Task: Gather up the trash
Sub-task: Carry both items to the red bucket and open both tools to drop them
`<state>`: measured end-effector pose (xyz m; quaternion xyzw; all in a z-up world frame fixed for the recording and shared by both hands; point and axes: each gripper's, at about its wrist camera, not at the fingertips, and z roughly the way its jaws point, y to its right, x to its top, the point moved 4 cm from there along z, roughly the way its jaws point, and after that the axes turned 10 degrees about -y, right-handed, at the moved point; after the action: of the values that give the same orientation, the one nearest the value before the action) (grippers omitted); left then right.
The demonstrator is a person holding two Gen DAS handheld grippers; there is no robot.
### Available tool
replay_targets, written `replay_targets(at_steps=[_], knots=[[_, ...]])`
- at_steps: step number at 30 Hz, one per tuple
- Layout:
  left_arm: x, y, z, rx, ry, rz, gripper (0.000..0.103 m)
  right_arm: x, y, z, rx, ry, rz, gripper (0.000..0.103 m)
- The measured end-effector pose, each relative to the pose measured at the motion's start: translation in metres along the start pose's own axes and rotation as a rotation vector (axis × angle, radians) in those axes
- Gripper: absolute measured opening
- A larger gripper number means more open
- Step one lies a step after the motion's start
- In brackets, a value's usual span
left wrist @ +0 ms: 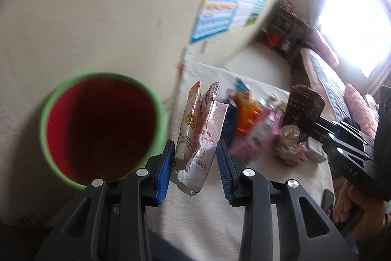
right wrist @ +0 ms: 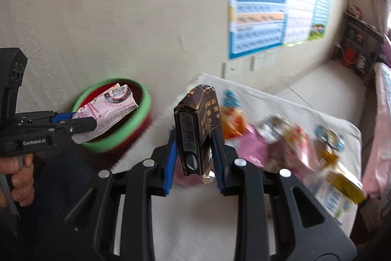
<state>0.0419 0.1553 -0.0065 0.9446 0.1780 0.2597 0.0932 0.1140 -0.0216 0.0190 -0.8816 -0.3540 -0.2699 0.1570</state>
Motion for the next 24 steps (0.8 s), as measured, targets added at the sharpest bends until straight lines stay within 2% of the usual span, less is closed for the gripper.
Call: replay_targets(at_steps=[12, 18, 24], knots=[[0.017, -0.103, -0.034, 0.080, 0.054, -0.105, 0.033, 0.079, -0.100, 0.048, 0.204, -0.021, -0.099, 0.027], [0.023, -0.136, -0.044, 0.095, 0.072, -0.144, 0.033, 0.098, -0.141, 0.082, 0.232, -0.065, -0.142, 0.027], [0.029, -0.160, -0.045, 0.091, 0.076, -0.170, 0.033, 0.101, -0.160, 0.109, 0.234, -0.111, -0.149, 0.027]])
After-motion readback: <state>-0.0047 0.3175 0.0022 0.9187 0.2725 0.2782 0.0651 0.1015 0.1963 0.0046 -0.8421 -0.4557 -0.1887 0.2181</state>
